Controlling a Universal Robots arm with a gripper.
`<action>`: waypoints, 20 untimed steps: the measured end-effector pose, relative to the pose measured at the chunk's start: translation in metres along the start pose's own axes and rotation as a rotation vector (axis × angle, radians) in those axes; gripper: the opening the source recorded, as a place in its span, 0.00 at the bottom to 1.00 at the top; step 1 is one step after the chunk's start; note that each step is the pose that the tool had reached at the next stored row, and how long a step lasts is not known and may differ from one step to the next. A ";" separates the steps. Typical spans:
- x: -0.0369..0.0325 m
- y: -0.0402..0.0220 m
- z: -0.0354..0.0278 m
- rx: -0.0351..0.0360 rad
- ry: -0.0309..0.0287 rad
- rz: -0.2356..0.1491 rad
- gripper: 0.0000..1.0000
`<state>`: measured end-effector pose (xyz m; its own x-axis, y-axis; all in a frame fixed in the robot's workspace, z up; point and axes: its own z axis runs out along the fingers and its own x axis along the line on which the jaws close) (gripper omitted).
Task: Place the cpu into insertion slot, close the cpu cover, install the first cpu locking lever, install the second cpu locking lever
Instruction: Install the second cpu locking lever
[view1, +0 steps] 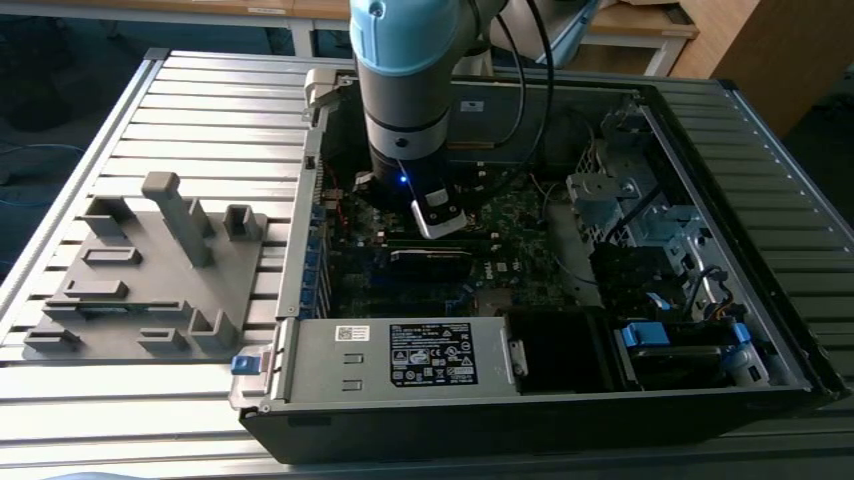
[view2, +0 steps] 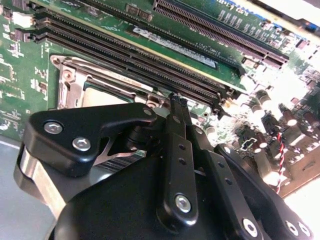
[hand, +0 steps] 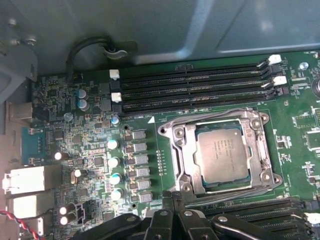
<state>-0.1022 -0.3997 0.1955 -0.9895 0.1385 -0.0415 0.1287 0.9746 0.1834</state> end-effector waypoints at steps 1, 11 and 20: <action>0.0002 0.0000 0.0002 -0.0005 0.0000 0.000 0.11; 0.0025 -0.0001 0.0016 -0.0005 0.0001 0.000 0.11; 0.0080 0.0027 0.0022 0.0012 -0.0006 0.000 0.11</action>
<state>-0.1096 -0.3955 0.1934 -0.9895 0.1384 -0.0420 0.1286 0.9748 0.1822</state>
